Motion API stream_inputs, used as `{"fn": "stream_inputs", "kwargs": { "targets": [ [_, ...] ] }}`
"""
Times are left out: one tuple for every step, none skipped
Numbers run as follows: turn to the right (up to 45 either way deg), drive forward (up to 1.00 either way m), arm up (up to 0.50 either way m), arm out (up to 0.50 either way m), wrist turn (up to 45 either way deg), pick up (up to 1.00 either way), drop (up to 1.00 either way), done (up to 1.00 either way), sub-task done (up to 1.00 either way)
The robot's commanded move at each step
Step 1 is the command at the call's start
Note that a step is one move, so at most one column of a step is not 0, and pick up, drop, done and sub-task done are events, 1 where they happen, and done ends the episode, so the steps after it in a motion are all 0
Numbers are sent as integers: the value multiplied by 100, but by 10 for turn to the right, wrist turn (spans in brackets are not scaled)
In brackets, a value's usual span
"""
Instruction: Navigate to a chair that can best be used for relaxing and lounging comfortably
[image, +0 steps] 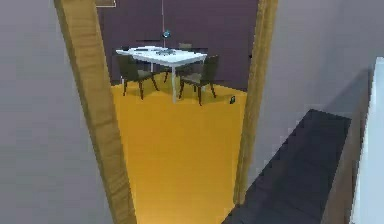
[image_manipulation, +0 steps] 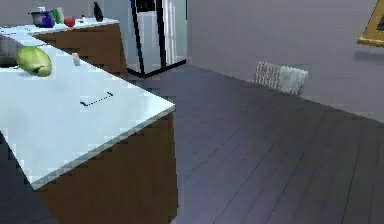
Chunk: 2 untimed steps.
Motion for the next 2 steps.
{"fn": "stream_inputs", "kwargs": {
  "targets": [
    [0,100,0,0,0,0,0,0,0],
    [0,100,0,0,0,0,0,0,0]
  ]
}}
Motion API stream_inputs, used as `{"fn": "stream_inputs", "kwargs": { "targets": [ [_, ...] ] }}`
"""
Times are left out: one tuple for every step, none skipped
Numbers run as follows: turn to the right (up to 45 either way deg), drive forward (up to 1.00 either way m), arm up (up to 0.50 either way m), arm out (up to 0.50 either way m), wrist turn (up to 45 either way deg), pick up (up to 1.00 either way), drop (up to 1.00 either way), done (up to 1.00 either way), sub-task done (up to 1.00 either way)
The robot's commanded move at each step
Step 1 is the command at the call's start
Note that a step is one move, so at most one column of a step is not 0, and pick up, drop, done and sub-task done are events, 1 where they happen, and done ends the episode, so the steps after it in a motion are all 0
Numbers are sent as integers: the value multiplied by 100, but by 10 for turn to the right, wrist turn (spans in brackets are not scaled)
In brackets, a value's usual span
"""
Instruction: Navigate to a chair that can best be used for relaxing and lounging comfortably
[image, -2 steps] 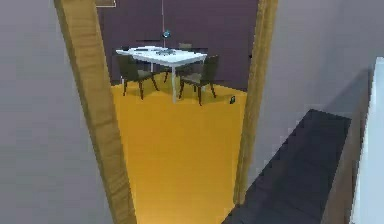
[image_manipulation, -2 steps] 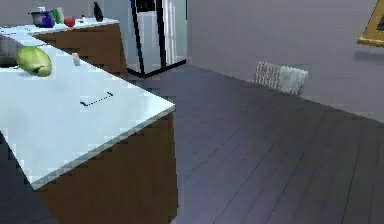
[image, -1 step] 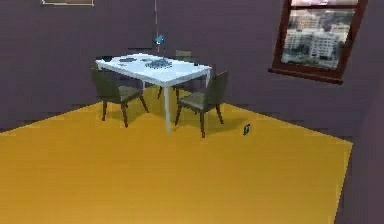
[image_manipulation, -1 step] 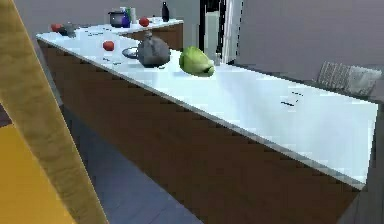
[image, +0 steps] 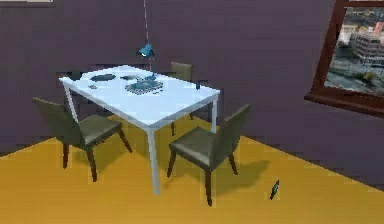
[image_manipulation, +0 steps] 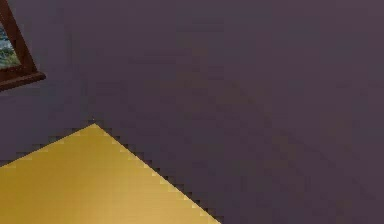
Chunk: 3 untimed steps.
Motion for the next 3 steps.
{"fn": "stream_inputs", "kwargs": {
  "targets": [
    [60,0,0,0,0,0,0,0,0],
    [0,40,0,0,0,0,0,0,0],
    [0,0,0,0,0,0,0,100,0]
  ]
}}
